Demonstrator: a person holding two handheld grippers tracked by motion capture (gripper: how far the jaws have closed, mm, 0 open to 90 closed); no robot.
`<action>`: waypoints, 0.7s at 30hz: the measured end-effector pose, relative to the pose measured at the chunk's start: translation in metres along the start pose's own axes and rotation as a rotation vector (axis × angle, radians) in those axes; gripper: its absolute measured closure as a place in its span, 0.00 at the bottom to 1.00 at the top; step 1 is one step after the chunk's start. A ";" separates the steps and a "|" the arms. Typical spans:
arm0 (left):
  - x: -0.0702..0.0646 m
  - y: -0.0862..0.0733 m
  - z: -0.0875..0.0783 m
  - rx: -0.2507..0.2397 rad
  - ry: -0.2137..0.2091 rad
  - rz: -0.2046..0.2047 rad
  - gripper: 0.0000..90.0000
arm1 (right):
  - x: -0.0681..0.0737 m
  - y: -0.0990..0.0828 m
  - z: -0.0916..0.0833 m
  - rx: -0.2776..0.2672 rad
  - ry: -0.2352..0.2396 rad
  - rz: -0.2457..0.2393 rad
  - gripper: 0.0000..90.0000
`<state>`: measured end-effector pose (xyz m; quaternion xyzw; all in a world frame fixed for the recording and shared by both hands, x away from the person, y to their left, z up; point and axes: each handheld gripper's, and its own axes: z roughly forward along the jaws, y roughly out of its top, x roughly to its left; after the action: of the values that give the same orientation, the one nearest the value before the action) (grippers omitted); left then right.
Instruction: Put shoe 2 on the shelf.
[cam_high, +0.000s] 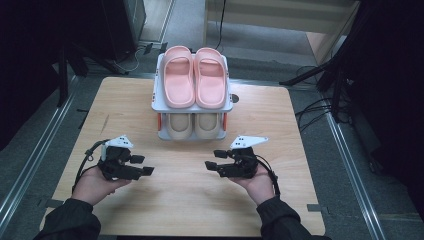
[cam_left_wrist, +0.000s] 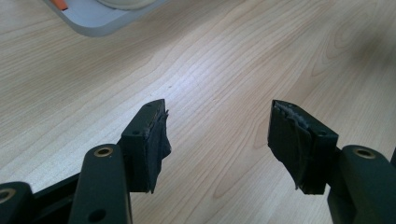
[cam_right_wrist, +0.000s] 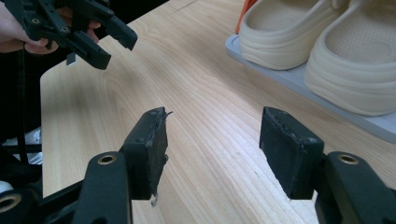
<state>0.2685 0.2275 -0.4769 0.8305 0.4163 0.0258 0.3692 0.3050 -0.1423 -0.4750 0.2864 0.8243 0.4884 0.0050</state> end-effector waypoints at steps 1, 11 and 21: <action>0.000 0.000 0.001 0.000 -0.003 0.001 0.41 | -0.001 0.000 0.000 -0.001 0.003 0.004 0.47; -0.001 0.002 0.004 0.011 -0.005 0.010 0.41 | -0.005 -0.003 0.002 0.018 0.004 0.026 0.47; -0.001 0.002 0.005 0.019 -0.007 0.015 0.41 | -0.005 -0.003 0.003 0.028 0.011 0.022 0.47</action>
<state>0.2707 0.2232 -0.4790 0.8372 0.4089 0.0216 0.3626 0.3086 -0.1430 -0.4808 0.2928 0.8277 0.4786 -0.0089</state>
